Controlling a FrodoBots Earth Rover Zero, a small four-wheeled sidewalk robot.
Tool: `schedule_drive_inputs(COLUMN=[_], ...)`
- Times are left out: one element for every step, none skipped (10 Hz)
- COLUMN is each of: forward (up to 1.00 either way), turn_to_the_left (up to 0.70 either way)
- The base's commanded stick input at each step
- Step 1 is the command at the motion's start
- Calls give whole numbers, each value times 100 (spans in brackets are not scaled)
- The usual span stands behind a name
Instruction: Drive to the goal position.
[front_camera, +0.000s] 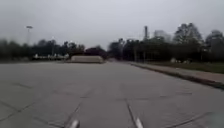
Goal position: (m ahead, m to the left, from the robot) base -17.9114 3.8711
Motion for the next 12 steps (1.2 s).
schedule_drive_inputs(forward=[100,100,100,100,100,100,100,100,100,100,100,100], turn_to_the_left=[2,2,2,2,2,2,2,2,2,2,2,2])
